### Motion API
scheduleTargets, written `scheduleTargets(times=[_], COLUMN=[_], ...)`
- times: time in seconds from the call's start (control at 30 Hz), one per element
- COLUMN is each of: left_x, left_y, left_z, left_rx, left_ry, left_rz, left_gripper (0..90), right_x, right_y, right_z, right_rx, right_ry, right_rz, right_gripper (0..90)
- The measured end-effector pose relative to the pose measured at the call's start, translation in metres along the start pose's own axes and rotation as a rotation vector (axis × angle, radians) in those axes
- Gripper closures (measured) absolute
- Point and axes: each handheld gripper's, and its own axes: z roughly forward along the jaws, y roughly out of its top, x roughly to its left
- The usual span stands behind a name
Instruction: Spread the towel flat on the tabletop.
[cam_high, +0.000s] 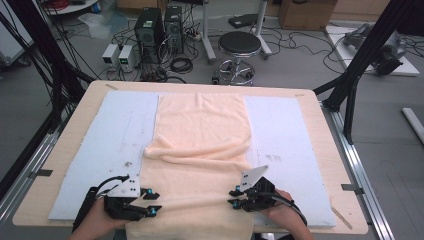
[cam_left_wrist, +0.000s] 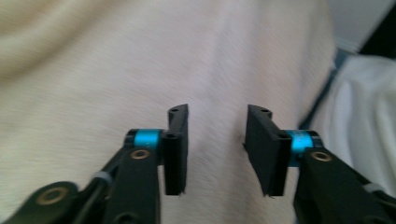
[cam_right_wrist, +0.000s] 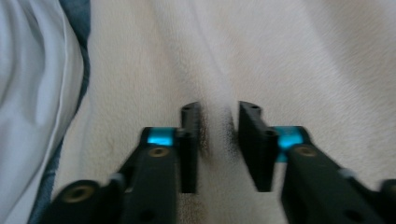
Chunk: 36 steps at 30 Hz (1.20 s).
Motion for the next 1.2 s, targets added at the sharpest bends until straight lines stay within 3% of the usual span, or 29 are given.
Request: scheduleTargets(times=[0.03,0.13,0.2,0.33,0.4,0.47,0.57,0.63,0.7,0.77,0.83,0.87,0.93,0.97,1.03,1.2], left_x=[-0.002,-0.007,-0.014,-0.037,-0.042,-0.039,-0.019,-0.002,0.013,0.022,0.023,0.020,0.019,0.018,0.014,-0.006], left_y=[-0.001,0.000,-0.003,-0.007,-0.003,0.001,0.007,0.009,0.008,0.006,0.002,0.000,-0.002,-0.002,-0.002,-0.003], left_z=[0.003,0.001,-0.003,-0.013,-0.019,-0.024,-0.023,-0.017,-0.008,0.000,0.009,0.009,0.007,0.007,0.006,0.000], left_rx=[0.041,0.041,0.031,0.029,0.000,-0.074,-0.124,-0.109,-0.082,-0.034,0.021,-0.004,-0.005,-0.007,0.004,0.024], left_ry=[0.001,0.003,-0.030,-0.098,-0.108,-0.112,-0.044,0.018,0.060,0.057,0.023,0.043,0.029,0.032,0.026,-0.046], left_rz=[0.033,0.050,0.036,0.049,0.059,0.037,0.013,0.004,-0.024,-0.033,-0.036,-0.019,-0.043,-0.053,-0.045,-0.008], left_gripper=[77.5,83.7,84.1,83.4,75.6,68.0,64.1,63.8,63.0,62.6,65.5,69.4,82.9,85.4,86.6,86.5], right_x=[0.000,0.006,0.012,0.031,0.039,0.041,0.029,0.018,0.008,0.001,-0.001,0.000,0.001,0.002,0.005,0.017], right_y=[0.000,-0.001,-0.003,-0.005,-0.005,-0.003,0.000,0.001,0.001,0.000,-0.003,-0.006,-0.009,-0.009,-0.008,-0.006], right_z=[0.000,-0.002,-0.006,-0.015,-0.019,-0.027,-0.037,-0.034,-0.026,-0.016,-0.006,-0.004,-0.005,-0.005,-0.006,-0.014], right_rx=[-0.009,-0.009,-0.020,-0.040,-0.049,-0.082,-0.113,-0.102,-0.068,-0.037,0.009,-0.004,-0.023,-0.023,-0.013,0.003], right_ry=[0.010,0.018,0.043,0.100,0.131,0.123,0.053,0.007,-0.009,-0.001,0.005,0.003,0.017,0.023,0.021,0.072], right_rz=[0.005,-0.004,-0.002,-0.027,-0.038,-0.047,-0.013,0.002,0.008,0.013,0.013,0.009,0.020,0.015,-0.003,-0.036], right_gripper=[79.9,82.5,83.1,82.0,71.4,68.0,65.2,63.9,62.0,62.0,66.4,71.6,82.4,85.7,86.8,87.0])
